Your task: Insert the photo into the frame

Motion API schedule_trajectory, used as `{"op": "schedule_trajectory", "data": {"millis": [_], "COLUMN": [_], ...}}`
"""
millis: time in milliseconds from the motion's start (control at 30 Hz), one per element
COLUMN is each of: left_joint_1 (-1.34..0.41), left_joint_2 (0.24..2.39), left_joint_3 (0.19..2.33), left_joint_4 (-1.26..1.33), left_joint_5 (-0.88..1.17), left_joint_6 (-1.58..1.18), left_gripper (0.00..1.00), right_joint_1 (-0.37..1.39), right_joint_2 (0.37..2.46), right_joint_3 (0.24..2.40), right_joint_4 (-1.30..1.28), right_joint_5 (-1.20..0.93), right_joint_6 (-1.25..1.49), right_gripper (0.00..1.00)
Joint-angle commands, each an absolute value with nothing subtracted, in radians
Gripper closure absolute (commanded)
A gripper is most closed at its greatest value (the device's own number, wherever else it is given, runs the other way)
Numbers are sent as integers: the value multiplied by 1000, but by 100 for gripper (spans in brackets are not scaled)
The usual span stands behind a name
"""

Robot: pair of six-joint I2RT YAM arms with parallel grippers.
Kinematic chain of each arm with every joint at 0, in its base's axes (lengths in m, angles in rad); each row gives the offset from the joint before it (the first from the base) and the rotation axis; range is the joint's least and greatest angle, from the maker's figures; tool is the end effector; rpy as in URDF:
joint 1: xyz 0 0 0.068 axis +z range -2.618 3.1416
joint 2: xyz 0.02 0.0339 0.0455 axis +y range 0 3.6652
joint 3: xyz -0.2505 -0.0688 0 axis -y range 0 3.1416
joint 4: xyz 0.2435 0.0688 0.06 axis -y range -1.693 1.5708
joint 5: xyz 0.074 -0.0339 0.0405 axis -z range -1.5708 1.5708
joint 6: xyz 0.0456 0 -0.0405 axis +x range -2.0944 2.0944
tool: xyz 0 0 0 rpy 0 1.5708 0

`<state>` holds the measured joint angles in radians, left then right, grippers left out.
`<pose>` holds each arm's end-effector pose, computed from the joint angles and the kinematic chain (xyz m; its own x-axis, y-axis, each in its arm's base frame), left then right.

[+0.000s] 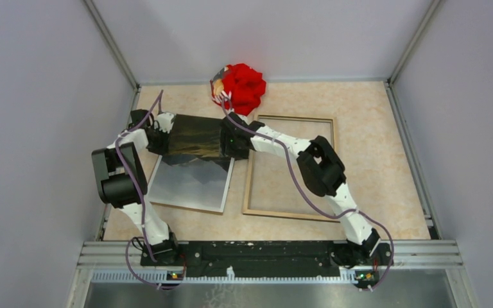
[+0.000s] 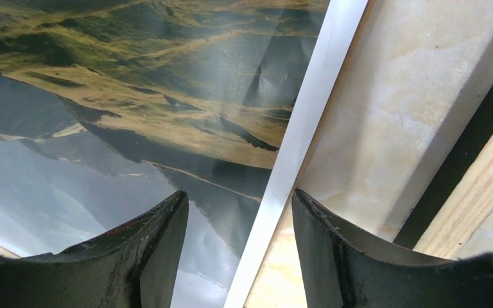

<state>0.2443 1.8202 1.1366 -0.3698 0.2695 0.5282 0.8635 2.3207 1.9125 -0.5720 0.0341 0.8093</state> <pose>0.3589 0.0770 0.1465 -0.7815 0.3058 -0.5438 0.3340 0.9413 0.0494 0.3291 0.3826 0.1559 -0.9133 0.0448 -0.4047 -0.1250 0.9150 0.3835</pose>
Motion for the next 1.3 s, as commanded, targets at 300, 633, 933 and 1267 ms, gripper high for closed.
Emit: {"op": "schedule_trajectory", "data": {"millis": [300, 633, 933, 1267], "left_joint_1": [187, 171, 177, 292], "left_joint_2": [1886, 1890, 1822, 1880], "left_joint_3": [1111, 1120, 1296, 1425], "left_joint_4": [-487, -518, -647, -574], "left_joint_5": [354, 396, 406, 200], "left_joint_6": [516, 514, 504, 481], "left_gripper": [77, 78, 68, 53], "right_joint_1": [938, 932, 886, 851], "right_joint_2": [2398, 2264, 2203, 2156], "right_joint_3": [2183, 1976, 1887, 1754], "right_joint_4": [-705, -496, -513, -391], "right_joint_5": [145, 68, 115, 55], "right_joint_6": [715, 750, 768, 803], "right_gripper": [40, 39, 39, 39]}}
